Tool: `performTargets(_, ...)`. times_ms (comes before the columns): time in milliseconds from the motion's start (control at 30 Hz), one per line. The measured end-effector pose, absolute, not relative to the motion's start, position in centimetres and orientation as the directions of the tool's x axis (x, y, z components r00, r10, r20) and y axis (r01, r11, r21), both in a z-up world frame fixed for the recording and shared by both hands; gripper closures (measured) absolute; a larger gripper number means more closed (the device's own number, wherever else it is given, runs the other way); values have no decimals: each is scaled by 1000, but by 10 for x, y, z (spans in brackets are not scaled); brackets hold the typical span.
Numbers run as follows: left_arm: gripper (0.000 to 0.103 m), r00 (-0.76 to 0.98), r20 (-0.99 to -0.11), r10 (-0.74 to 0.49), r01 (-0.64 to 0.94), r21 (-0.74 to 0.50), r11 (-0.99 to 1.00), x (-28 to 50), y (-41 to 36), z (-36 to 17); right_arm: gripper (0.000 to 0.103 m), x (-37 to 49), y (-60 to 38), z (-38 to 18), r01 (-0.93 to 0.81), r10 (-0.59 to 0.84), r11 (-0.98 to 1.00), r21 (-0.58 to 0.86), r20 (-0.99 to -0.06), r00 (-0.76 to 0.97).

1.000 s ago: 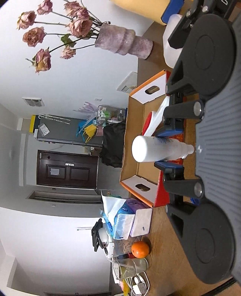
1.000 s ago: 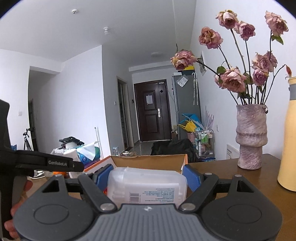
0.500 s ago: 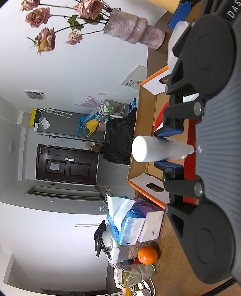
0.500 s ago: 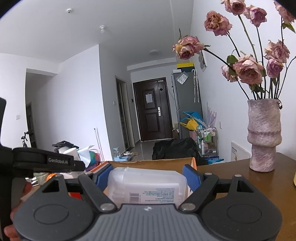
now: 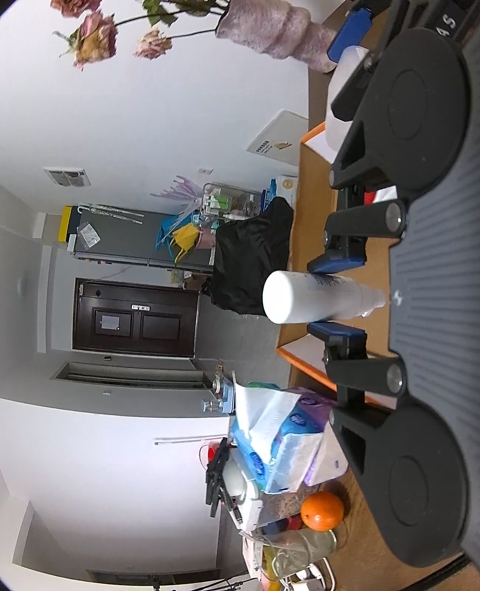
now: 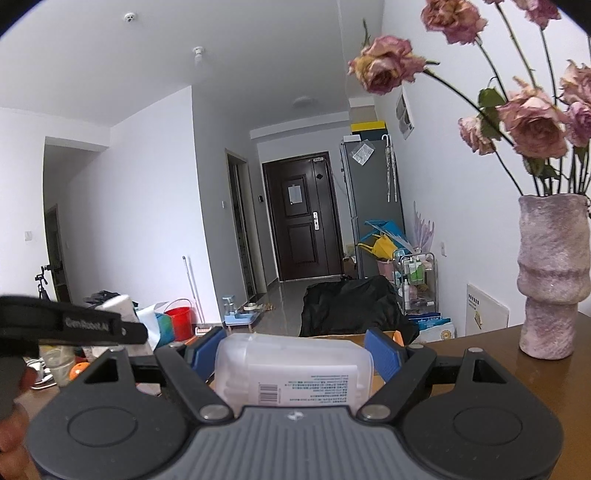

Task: Organize rigid objects
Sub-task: 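Carry the white spray bottle and clear container over the cardboard box with both tools, then open both tools to drop the spray bottle and container into the box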

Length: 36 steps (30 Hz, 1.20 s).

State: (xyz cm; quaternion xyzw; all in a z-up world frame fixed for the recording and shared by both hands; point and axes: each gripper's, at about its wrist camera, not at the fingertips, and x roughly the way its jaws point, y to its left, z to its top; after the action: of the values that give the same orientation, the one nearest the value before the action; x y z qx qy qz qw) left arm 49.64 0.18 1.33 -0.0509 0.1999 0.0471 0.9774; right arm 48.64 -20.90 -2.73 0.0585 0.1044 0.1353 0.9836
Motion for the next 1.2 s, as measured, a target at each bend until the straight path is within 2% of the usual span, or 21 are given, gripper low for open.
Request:
performTargets(567, 74, 883, -462, 85, -120, -47, 992, 559, 0, -1, 22, 545, -196, -39, -217, 244, 968, 128, -256, 936)
performTargets(967, 72, 838, -536, 107, -138, -18, 990, 574, 1, -19, 22, 553, -191, -50, -226, 248, 969, 105, -310, 918)
performTargets(1033, 56, 837, -533, 124, -154, -11, 988, 572, 3, -18, 21, 556, -192, -50, -228, 253, 967, 111, -347, 903)
performTargets(1100, 11, 850, -507, 144, -163, 6, 987, 566, 3, -14, 16, 556, -193, -51, -226, 253, 967, 117, -368, 895)
performTargets(1133, 5, 861, -485, 154, -166, 17, 986, 562, 2, -11, 7, 556, -194, -51, -222, 251, 968, 120, -374, 893)
performTargets(1167, 0, 871, -464, 161, -167, 29, 986, 558, 0, -9, 2, 555, -195, -51, -222, 252, 967, 122, -374, 893)
performTargets(1200, 0, 877, -451, 164, -164, 40, 986, 554, -1, -7, 0, 554, -196, -50, -223, 253, 967, 122, -373, 893)
